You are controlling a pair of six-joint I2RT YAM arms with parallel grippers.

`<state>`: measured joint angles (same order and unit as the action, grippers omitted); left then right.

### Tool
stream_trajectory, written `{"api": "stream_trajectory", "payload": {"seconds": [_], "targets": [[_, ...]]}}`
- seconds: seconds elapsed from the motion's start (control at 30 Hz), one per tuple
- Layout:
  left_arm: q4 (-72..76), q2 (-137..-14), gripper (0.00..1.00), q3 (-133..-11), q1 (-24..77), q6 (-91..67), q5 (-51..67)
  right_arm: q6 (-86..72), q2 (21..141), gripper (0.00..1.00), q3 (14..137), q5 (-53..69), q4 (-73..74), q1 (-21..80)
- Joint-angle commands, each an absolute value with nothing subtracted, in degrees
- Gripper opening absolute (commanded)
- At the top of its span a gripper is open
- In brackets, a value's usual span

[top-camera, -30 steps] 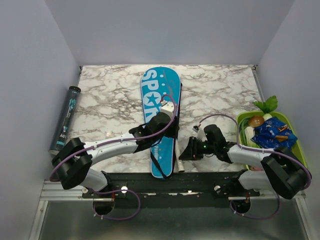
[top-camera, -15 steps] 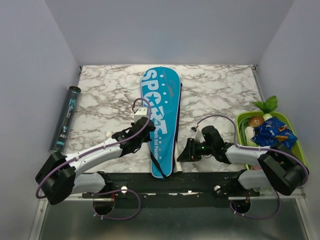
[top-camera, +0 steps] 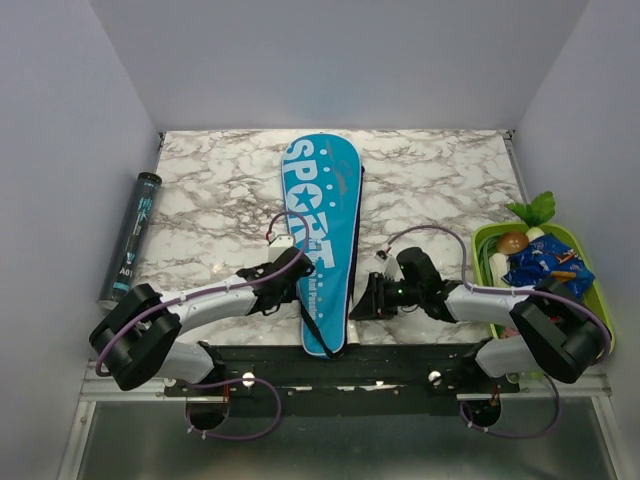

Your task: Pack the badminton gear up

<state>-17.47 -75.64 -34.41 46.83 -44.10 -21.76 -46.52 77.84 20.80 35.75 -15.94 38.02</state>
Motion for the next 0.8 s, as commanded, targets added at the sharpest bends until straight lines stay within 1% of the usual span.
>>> {"api": "stream_trajectory", "payload": {"seconds": [0.0, 0.1, 0.27, 0.3, 0.37, 0.43, 0.6, 0.77], "targets": [[-11.8, -78.0, 0.00, -31.7, 46.7, -45.3, -14.2, -46.6, 80.1, 0.40, 22.6, 34.2, -16.2, 39.1], [-7.6, -78.5, 0.00, -29.4, 46.7, -46.3, -10.7, -47.4, 81.3, 0.39, 22.6, 33.9, -17.6, 39.7], [-4.8, -78.9, 0.00, -28.0, 46.7, -46.7, -8.8, -49.3, 83.0, 0.34, 21.9, 33.5, -20.3, 40.6], [-4.7, -78.9, 0.00, -27.9, 46.8, -46.7, -8.8, -49.4, 83.1, 0.33, 21.9, 33.2, -20.5, 40.9], [-4.2, -78.8, 0.00, -27.6, 46.8, -46.7, -8.4, -49.8, 83.6, 0.26, 21.9, 33.0, -21.1, 41.0], [-4.0, -78.8, 0.00, -27.6, 46.9, -46.6, -8.2, -50.1, 83.9, 0.24, 22.4, 33.2, -21.5, 41.3], [-2.9, -78.9, 0.00, -27.2, 47.2, -46.8, -7.6, -51.0, 85.6, 0.24, 24.1, 33.0, -22.4, 42.8], [-1.8, -78.9, 0.00, -26.0, 47.5, -47.3, -7.1, -53.3, 87.8, 0.22, 25.3, 32.7, -26.5, 43.8]]}}
